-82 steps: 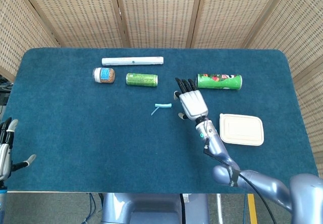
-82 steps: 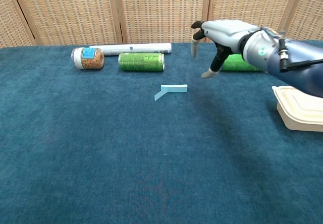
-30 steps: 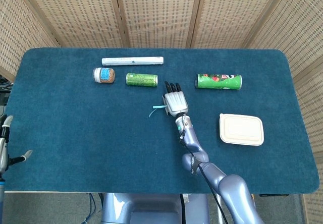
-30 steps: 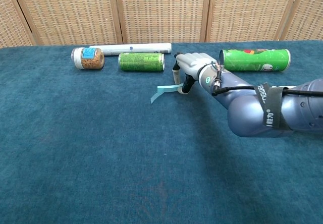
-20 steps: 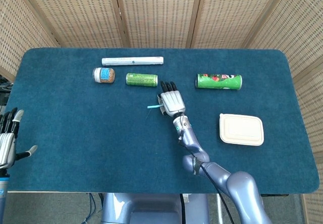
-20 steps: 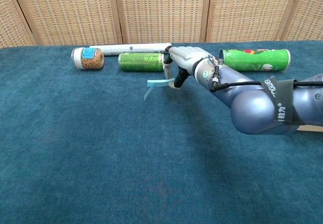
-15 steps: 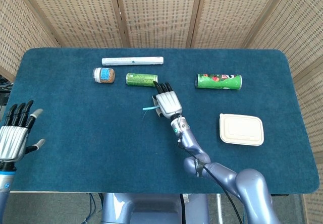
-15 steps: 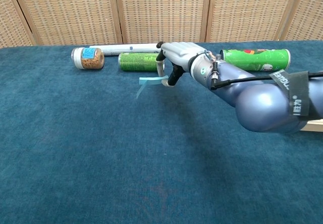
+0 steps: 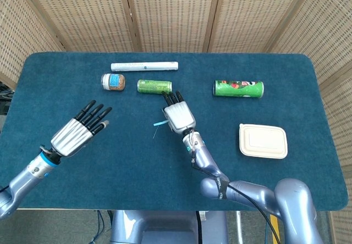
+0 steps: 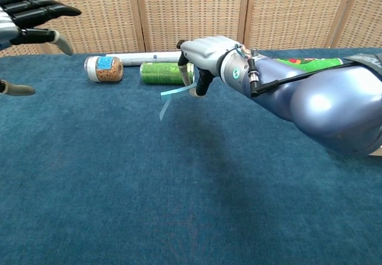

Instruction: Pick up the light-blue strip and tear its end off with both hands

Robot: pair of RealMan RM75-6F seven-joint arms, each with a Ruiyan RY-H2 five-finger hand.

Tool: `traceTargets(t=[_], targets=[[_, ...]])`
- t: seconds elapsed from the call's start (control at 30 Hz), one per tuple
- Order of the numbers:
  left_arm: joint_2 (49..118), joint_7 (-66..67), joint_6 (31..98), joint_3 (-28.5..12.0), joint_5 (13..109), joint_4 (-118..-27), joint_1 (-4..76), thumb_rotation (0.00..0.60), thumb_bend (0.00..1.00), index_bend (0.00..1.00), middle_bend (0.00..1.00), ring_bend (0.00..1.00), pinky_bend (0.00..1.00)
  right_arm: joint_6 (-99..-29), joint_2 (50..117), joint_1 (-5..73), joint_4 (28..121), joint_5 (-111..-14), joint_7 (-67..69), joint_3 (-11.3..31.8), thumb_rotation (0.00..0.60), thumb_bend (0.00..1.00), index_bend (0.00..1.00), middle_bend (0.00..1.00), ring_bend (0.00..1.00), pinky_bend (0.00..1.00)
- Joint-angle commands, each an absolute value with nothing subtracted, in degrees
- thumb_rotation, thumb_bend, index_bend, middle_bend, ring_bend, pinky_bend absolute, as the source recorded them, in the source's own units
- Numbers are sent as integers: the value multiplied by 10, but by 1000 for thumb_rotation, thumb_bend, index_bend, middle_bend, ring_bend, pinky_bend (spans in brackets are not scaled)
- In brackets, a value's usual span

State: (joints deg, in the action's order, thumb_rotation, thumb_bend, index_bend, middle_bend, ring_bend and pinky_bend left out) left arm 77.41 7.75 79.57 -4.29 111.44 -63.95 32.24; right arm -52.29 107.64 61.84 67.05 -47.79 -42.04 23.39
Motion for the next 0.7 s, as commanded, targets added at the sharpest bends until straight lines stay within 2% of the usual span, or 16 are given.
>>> traceTargets(t=[0.03,0.3,0.37,0.4,0.47,0.5,0.53,0.63,0.7], targets=[[798,82,794,-32,1135,-616,351,600,179,291,0,0,0,-532,1078,630,678,-458,-441,233,600,544,619,19,0,0],[837,81,777,-22,1146,-592,396,600,231,297,0,0,0,-541,1088,649,680,-431,-460,231,600,550,620,19,0,0],[849,78,782,-19,1150,-580,404,600,211,297,14,8,0,-537,1087,649,670,-431,-455,227,600,551,619,19,0,0],[857,73,792,-18,1155,-569,409,600,179,297,88,77,22,-536,1087,650,667,-432,-452,226,600,553,619,19,0,0],[872,65,818,-13,1174,-543,420,600,90,296,316,300,144,-536,1088,651,663,-433,-450,224,600,557,620,19,0,0],[878,61,826,-11,1178,-529,424,600,41,296,463,444,266,-536,1088,651,662,-433,-449,223,600,561,620,19,0,0],[884,56,834,-8,1184,-516,429,600,13,296,557,529,372,-537,1087,652,661,-433,-448,223,600,564,620,19,0,0],[896,41,850,0,1199,-489,444,600,0,318,732,681,614,-538,1087,653,661,-433,-447,221,600,570,620,19,0,0],[905,33,864,5,1211,-465,459,600,0,353,783,728,691,-540,1087,654,662,-433,-447,220,600,584,620,19,0,0]])
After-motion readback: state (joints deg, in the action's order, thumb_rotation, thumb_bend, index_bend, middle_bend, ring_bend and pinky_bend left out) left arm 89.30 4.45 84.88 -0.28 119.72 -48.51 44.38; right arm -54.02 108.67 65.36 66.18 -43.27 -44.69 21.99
